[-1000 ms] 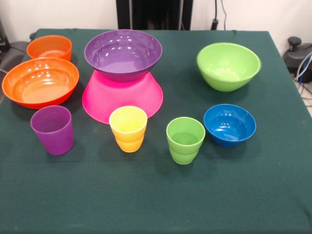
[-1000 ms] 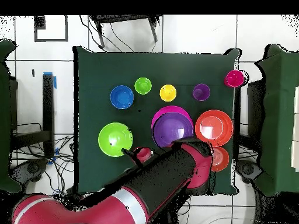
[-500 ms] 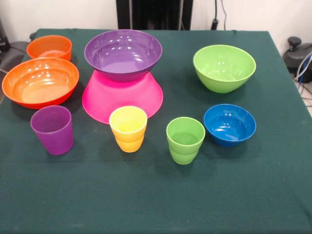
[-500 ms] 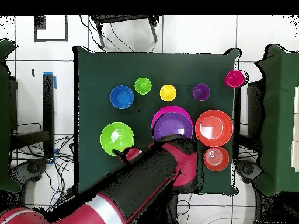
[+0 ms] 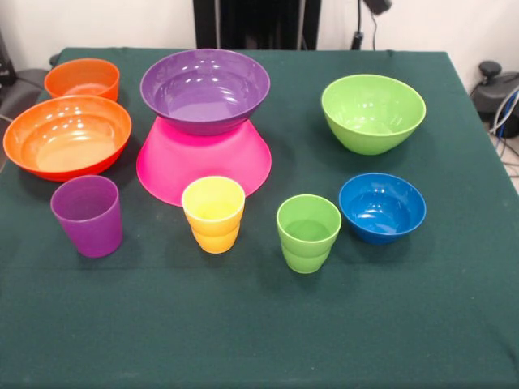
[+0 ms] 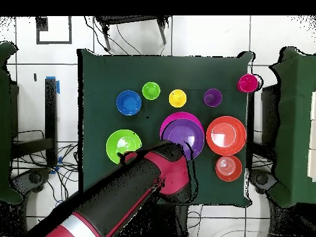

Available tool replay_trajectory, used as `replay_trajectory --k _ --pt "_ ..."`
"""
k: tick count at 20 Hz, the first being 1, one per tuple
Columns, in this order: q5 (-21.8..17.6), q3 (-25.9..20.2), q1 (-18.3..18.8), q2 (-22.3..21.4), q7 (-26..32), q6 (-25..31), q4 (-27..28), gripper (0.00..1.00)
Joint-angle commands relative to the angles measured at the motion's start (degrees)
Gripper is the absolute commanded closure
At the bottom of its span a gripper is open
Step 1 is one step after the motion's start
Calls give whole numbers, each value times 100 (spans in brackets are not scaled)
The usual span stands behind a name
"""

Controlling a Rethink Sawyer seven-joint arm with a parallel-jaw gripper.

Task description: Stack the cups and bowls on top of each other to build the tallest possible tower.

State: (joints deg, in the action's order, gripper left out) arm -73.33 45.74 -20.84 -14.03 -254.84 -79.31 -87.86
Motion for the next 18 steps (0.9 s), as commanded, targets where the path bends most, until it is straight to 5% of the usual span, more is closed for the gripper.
replay_trajectory --k 1,10,18 --pt "284 -762 -131 469 -158 1688 421 100" --pt "473 -872 -342 787 -228 3283 613 100" --pt "347 -1137 -397 735 -449 3817 614 100"
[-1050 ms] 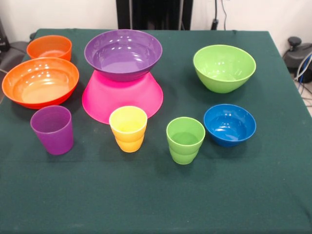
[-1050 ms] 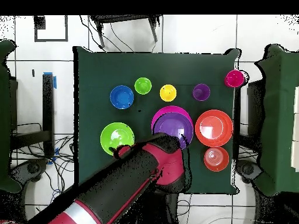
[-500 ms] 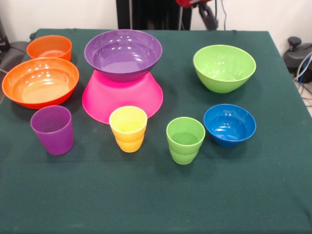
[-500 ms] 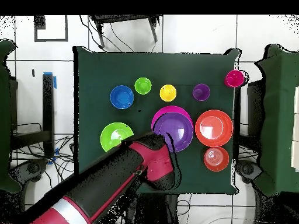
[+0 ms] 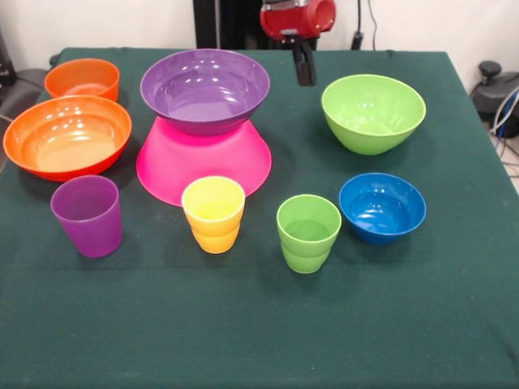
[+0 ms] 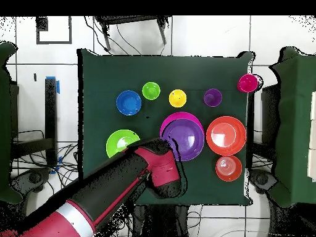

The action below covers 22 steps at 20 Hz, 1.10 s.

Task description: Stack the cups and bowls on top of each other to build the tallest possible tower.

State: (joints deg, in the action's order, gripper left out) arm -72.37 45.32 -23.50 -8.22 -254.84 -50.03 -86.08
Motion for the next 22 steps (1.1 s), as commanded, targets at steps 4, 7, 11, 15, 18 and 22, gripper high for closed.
replay_trajectory --k 4,7,11,15,18,22 --pt "124 -1186 -195 97 -562 1032 408 100" --pt "59 -1259 -244 82 -569 1079 365 100" --pt "-132 -1358 -293 37 -700 807 320 100" --pt "-230 -1470 -344 -62 -842 585 224 100" --pt "-234 -1577 -325 -139 -712 478 154 100" --pt "-362 -1686 -325 -206 -840 360 53 100"
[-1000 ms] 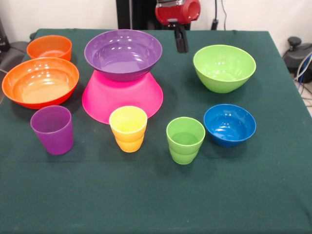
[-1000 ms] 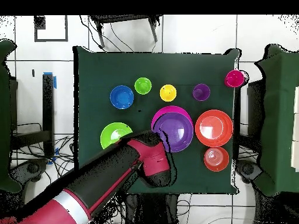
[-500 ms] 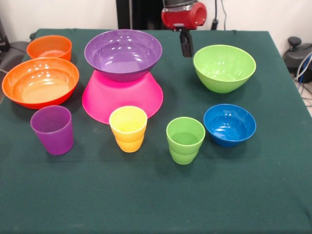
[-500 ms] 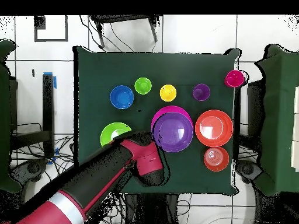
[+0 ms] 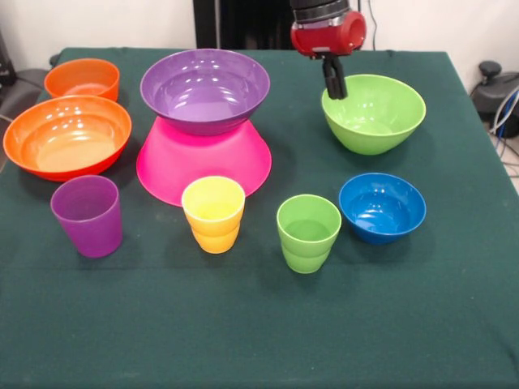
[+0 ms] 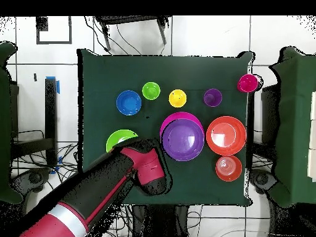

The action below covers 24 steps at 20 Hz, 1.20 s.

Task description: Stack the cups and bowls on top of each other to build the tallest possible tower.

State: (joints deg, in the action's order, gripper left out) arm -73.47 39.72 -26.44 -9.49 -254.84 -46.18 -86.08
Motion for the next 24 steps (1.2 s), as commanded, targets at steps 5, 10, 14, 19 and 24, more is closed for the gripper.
replay_trajectory --k 5,10,14,19,24 --pt "-177 -1223 89 14 -375 159 -28 100" --pt "157 -1146 146 111 614 536 -124 0" --pt "87 -1150 140 162 748 475 -166 0" --pt "143 -1201 219 306 978 480 -235 0" --pt "198 -1210 217 315 1162 421 -395 0"
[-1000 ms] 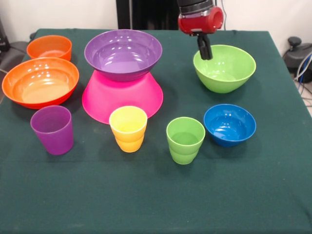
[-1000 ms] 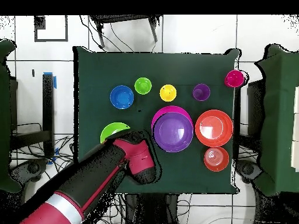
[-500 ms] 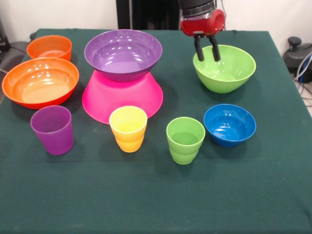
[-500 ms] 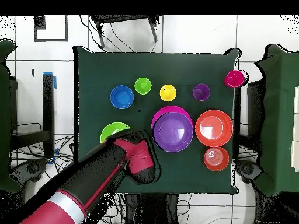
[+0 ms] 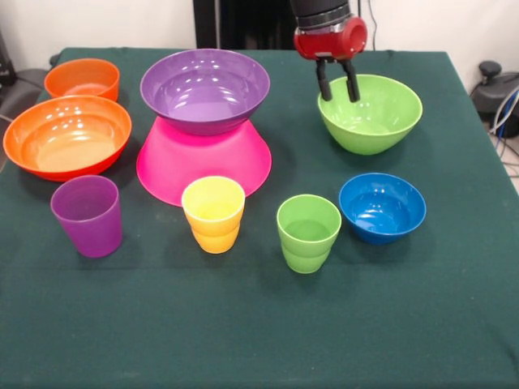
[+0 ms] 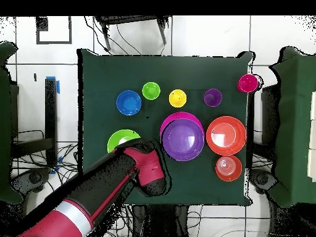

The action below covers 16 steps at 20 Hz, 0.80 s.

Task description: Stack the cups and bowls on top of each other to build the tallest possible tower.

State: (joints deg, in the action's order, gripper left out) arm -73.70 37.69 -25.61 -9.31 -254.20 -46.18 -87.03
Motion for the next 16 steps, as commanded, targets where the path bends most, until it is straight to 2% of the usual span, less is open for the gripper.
replay_trajectory --k 1,12,16 --pt "198 -1016 129 304 1097 409 -318 0" --pt "353 -1194 252 423 1660 373 -531 0" --pt "244 -1247 278 337 1578 325 -555 0"
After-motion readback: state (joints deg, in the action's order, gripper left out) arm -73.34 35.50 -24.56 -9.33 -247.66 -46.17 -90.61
